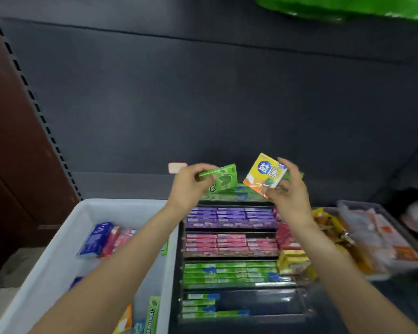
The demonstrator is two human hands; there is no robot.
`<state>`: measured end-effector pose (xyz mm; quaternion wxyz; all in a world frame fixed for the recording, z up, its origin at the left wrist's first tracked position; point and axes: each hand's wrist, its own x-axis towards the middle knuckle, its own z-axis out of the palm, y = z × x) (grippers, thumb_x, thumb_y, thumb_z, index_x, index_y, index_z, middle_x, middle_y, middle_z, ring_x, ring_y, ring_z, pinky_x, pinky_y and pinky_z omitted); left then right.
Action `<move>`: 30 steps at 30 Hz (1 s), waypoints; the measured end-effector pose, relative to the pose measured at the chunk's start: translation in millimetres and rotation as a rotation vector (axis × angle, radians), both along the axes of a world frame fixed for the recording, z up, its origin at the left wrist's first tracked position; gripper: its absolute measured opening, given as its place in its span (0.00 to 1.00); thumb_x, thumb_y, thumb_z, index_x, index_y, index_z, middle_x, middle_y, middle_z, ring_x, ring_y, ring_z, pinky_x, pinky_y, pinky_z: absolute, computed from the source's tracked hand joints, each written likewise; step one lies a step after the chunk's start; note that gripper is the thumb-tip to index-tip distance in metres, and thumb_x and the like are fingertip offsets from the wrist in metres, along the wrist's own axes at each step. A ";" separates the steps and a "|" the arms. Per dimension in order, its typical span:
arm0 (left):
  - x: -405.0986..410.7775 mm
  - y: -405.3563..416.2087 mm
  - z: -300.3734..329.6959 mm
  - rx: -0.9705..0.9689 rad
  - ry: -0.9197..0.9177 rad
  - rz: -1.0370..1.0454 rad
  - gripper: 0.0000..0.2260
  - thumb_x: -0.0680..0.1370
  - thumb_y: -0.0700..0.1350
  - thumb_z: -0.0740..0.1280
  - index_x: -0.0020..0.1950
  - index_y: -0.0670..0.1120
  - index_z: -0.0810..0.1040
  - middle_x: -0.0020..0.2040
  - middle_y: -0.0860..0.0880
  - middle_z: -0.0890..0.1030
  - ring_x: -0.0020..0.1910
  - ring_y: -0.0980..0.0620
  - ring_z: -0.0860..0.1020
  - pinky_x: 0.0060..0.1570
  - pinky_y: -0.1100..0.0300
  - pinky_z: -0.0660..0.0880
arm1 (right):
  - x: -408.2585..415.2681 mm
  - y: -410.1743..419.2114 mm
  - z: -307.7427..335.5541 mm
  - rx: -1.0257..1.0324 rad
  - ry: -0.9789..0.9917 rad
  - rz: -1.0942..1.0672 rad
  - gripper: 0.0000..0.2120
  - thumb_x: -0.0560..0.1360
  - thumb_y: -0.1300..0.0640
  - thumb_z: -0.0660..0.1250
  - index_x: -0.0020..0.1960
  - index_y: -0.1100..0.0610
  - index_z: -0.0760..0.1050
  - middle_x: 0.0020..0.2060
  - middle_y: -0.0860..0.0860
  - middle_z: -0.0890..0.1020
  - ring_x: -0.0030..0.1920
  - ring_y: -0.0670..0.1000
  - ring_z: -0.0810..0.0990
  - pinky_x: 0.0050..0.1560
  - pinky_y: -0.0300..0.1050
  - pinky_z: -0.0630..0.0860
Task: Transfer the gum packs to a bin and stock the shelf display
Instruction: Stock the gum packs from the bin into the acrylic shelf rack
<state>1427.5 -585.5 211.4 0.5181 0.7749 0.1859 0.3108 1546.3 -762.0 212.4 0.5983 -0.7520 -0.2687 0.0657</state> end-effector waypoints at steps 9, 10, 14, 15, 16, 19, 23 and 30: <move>119.5 -100.0 16.8 0.329 0.063 0.025 0.06 0.71 0.39 0.73 0.45 0.47 0.79 0.28 0.58 0.71 0.28 0.62 0.70 0.32 0.73 0.65 | 102.0 -96.5 17.4 -0.010 -0.031 -0.096 0.32 0.71 0.68 0.70 0.66 0.44 0.65 0.45 0.50 0.83 0.46 0.49 0.82 0.52 0.58 0.79; 127.8 -105.4 15.6 0.356 0.080 0.023 0.06 0.71 0.39 0.73 0.44 0.47 0.77 0.29 0.58 0.71 0.28 0.62 0.70 0.32 0.73 0.65 | 108.3 -101.6 16.5 -0.012 -0.022 -0.092 0.32 0.71 0.69 0.69 0.67 0.44 0.64 0.45 0.49 0.83 0.46 0.48 0.82 0.52 0.58 0.79; 153.1 -116.1 7.1 0.479 0.153 0.003 0.07 0.72 0.41 0.72 0.48 0.48 0.80 0.38 0.52 0.80 0.36 0.57 0.75 0.43 0.59 0.75 | 126.4 -114.3 9.6 -0.015 0.017 -0.063 0.33 0.71 0.68 0.70 0.67 0.43 0.64 0.45 0.49 0.83 0.48 0.48 0.82 0.52 0.56 0.79; 158.0 -116.9 4.4 0.521 0.174 -0.005 0.08 0.73 0.41 0.71 0.51 0.48 0.80 0.43 0.50 0.82 0.42 0.53 0.77 0.47 0.56 0.75 | 129.1 -115.6 8.1 -0.017 0.025 -0.055 0.33 0.71 0.68 0.70 0.68 0.43 0.63 0.46 0.49 0.83 0.48 0.47 0.82 0.52 0.55 0.80; 162.2 -117.8 1.8 0.594 0.211 -0.009 0.10 0.73 0.41 0.71 0.54 0.48 0.81 0.47 0.49 0.82 0.48 0.50 0.77 0.51 0.54 0.74 | 131.1 -116.5 6.5 -0.023 0.032 -0.046 0.33 0.72 0.68 0.70 0.68 0.43 0.63 0.46 0.49 0.83 0.49 0.47 0.81 0.51 0.53 0.80; 168.9 -118.5 -5.7 0.852 0.336 -0.013 0.14 0.76 0.43 0.68 0.61 0.50 0.79 0.54 0.51 0.81 0.55 0.50 0.74 0.56 0.56 0.69 | 133.5 -117.8 3.2 -0.041 0.032 -0.016 0.33 0.72 0.67 0.69 0.69 0.43 0.62 0.47 0.48 0.82 0.48 0.44 0.81 0.47 0.45 0.79; 167.8 -115.9 -12.0 0.670 0.295 -0.076 0.21 0.74 0.40 0.70 0.66 0.47 0.72 0.59 0.49 0.77 0.57 0.50 0.74 0.58 0.56 0.73 | 136.8 -116.6 -2.8 -0.080 0.016 0.037 0.33 0.73 0.65 0.69 0.70 0.42 0.61 0.48 0.47 0.82 0.49 0.45 0.81 0.48 0.47 0.79; 147.0 -103.2 -26.9 0.725 0.215 0.098 0.13 0.73 0.43 0.71 0.57 0.46 0.79 0.51 0.49 0.78 0.50 0.50 0.75 0.46 0.55 0.76 | 135.1 -110.3 -9.9 -0.092 0.012 0.096 0.32 0.73 0.65 0.69 0.70 0.44 0.61 0.46 0.44 0.80 0.46 0.40 0.79 0.42 0.35 0.76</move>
